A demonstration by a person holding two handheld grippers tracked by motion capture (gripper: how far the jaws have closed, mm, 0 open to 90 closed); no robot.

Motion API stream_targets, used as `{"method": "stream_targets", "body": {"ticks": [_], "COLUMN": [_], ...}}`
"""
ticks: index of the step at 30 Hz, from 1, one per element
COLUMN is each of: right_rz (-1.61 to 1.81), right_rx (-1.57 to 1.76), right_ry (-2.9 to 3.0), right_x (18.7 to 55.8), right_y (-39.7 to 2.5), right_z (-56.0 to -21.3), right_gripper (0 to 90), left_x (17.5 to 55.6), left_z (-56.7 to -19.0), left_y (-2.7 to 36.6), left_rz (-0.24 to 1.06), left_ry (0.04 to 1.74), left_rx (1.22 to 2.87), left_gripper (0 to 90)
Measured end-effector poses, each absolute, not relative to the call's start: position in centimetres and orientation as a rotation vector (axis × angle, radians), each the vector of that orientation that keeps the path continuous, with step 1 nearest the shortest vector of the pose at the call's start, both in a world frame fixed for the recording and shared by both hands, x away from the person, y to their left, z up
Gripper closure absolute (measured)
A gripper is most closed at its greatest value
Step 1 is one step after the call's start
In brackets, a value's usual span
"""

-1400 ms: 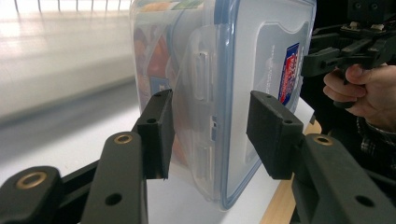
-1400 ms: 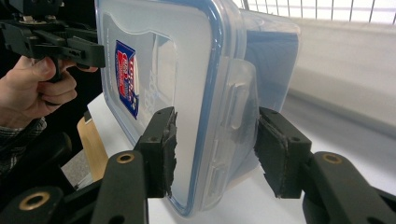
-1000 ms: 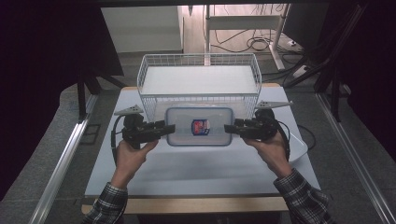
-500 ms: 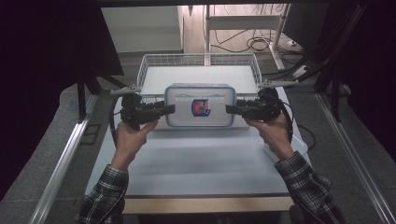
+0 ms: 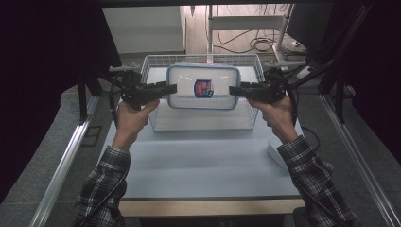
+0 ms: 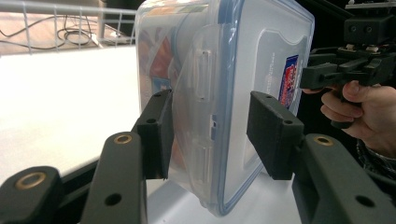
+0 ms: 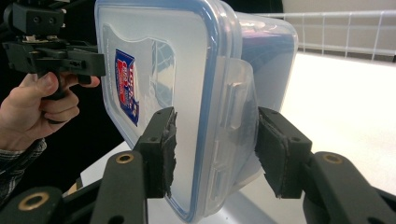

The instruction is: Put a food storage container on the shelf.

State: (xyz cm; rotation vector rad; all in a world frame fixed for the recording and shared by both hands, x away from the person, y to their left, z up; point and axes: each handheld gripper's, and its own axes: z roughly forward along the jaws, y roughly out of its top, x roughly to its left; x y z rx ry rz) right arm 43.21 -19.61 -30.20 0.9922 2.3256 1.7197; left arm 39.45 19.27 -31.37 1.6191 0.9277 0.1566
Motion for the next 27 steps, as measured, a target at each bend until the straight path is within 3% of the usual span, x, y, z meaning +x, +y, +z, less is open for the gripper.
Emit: {"method": "stream_targets", "body": {"ticks": [27], "right_rz": [1.727], "right_rx": [1.148], "right_ry": [2.278], "right_x": [48.7], "right_y": [-19.3], "right_z": [-30.4], "right_gripper": [47.8], "left_x": [44.3], "left_z": [-32.7], "left_y": [18.8], "left_rz": [0.143], "left_ry": [0.981], "left_rx": [1.620], "left_gripper": [50.0]}}
